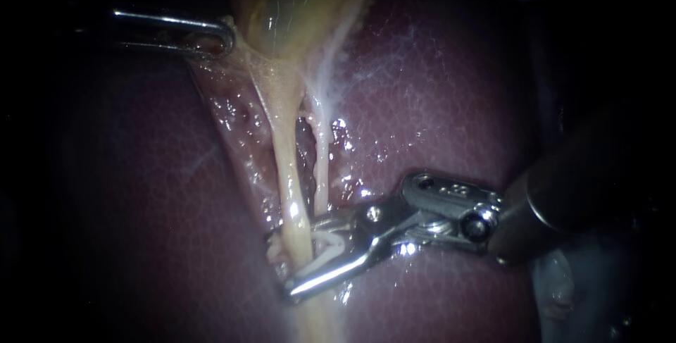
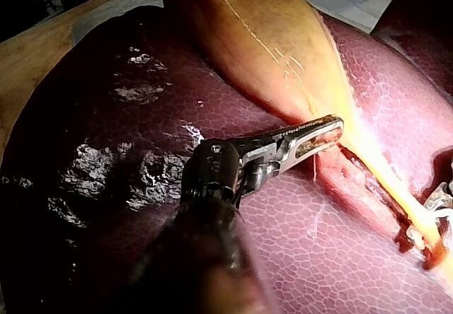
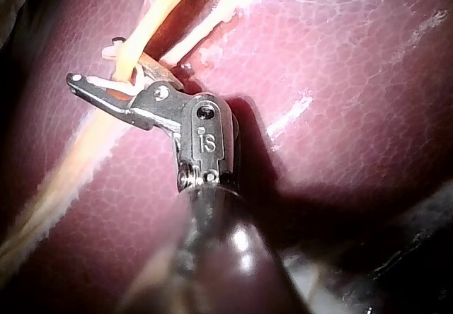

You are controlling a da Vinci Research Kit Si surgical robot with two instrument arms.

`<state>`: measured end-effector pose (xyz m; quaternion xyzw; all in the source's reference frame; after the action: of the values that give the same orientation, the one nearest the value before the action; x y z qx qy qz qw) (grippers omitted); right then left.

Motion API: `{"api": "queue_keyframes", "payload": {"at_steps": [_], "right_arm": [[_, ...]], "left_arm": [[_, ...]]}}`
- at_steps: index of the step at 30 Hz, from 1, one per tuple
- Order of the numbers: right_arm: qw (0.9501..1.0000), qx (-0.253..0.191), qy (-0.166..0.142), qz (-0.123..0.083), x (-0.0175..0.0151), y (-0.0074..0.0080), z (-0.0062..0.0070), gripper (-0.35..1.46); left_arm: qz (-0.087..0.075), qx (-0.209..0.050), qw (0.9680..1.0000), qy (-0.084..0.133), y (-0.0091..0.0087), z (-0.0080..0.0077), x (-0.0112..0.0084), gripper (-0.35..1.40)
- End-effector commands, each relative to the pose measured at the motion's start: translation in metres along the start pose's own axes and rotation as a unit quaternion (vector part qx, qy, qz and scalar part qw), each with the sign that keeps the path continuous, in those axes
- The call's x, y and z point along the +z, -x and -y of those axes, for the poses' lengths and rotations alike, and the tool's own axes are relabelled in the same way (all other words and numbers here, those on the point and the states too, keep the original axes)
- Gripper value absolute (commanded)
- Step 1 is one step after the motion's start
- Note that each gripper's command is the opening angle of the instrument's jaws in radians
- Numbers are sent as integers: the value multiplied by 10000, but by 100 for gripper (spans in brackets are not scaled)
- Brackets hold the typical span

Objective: Clipping first clip left tube

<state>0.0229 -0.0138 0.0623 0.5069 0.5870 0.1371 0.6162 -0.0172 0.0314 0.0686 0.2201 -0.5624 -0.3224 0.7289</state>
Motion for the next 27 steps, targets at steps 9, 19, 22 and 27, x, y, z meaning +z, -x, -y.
{"api": "queue_keyframes", "payload": {"at_steps": [9,19,22,27], "right_arm": [[9997,-40,-250,55,5,1,2,47],[9999,-38,-102,-32,-2,0,-15,38],[10000,-3,-28,-72,-3,-3,-19,37],[9998,157,12,-110,-6,-8,-20,33]], "left_arm": [[-1,2,10000,2,-1,0,1,-35],[0,2,10000,3,-1,-1,2,-35],[0,1,10000,3,-1,-1,2,-35],[0,1,10000,3,-1,-1,2,-35]]}}
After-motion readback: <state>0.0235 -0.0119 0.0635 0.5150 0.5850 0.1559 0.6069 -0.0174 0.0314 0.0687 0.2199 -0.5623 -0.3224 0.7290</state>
